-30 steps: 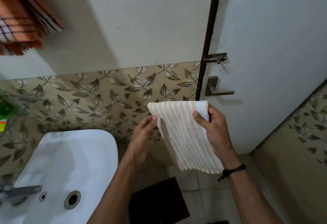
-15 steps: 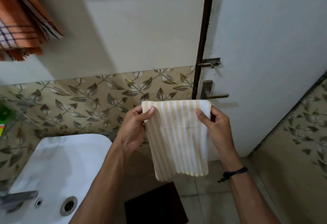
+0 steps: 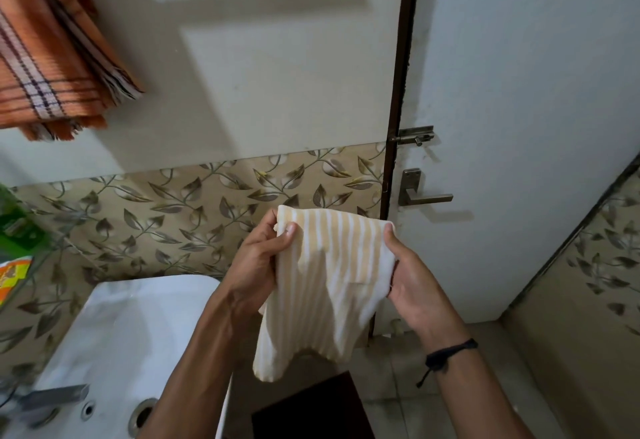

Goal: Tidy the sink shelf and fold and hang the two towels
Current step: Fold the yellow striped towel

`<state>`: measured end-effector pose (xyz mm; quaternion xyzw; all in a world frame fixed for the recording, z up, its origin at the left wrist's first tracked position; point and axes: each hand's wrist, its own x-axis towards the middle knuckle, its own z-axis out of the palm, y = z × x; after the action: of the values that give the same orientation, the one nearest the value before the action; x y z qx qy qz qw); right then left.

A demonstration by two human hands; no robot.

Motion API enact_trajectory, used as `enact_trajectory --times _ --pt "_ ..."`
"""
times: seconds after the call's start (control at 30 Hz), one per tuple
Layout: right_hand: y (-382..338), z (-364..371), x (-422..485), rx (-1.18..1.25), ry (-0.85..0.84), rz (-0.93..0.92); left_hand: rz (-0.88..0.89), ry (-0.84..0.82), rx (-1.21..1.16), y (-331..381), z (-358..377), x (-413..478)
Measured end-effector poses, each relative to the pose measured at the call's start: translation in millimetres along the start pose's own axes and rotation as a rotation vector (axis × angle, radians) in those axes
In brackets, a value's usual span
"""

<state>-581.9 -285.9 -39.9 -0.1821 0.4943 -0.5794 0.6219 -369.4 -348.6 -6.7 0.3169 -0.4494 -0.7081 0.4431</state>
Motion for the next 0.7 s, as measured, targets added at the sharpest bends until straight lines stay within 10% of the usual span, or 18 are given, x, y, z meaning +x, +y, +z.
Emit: enact_trajectory --times 0.33,0.7 --pt "-26.0 9.7 1.4 0.269 -0.003 -0.188 0.034 0.020 -0.083 -7.6 -10.2 -7.9" --pt "-36.0 18.0 -6.5 -0.098 0.017 -0.565 0.355 0.169 0.106 5.3 -7.1 2.5"
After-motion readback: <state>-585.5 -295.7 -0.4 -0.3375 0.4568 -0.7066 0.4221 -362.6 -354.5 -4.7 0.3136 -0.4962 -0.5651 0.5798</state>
